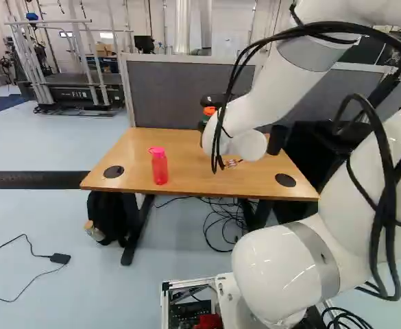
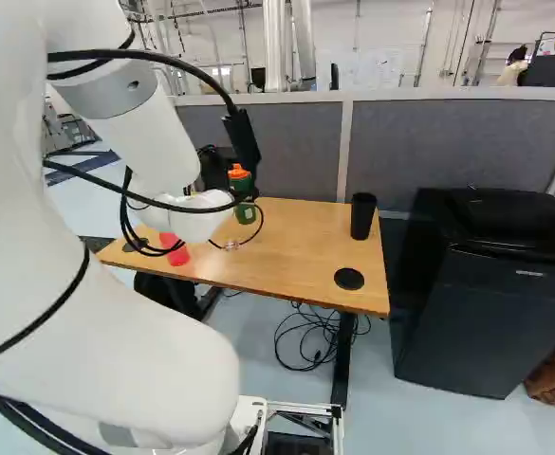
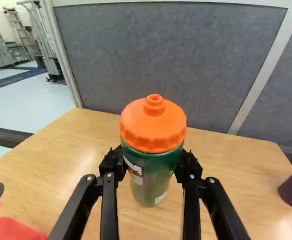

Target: Pick up the green bottle from the table

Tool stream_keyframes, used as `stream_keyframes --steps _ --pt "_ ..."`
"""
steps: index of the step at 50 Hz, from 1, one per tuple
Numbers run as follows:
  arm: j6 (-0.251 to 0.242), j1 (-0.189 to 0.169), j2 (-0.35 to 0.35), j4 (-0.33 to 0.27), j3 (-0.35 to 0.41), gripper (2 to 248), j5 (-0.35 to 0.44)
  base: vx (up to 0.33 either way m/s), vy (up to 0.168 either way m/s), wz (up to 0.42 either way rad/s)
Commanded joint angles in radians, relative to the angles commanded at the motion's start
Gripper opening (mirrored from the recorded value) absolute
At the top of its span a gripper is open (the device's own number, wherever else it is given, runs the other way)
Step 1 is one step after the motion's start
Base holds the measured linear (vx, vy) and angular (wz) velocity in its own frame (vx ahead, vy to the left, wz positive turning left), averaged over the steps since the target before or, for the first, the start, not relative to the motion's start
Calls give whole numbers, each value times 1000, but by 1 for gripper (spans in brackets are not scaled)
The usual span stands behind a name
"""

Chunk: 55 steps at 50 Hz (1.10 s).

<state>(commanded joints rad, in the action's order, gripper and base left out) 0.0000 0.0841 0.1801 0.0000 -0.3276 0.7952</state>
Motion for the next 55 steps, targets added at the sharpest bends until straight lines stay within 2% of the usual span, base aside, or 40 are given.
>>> stream_keyframes --steps 31,55 --pt "0 -57 67 0 163 12 52 0 0 0" --pt "0 -81 95 0 231 12 74 0 0 0"
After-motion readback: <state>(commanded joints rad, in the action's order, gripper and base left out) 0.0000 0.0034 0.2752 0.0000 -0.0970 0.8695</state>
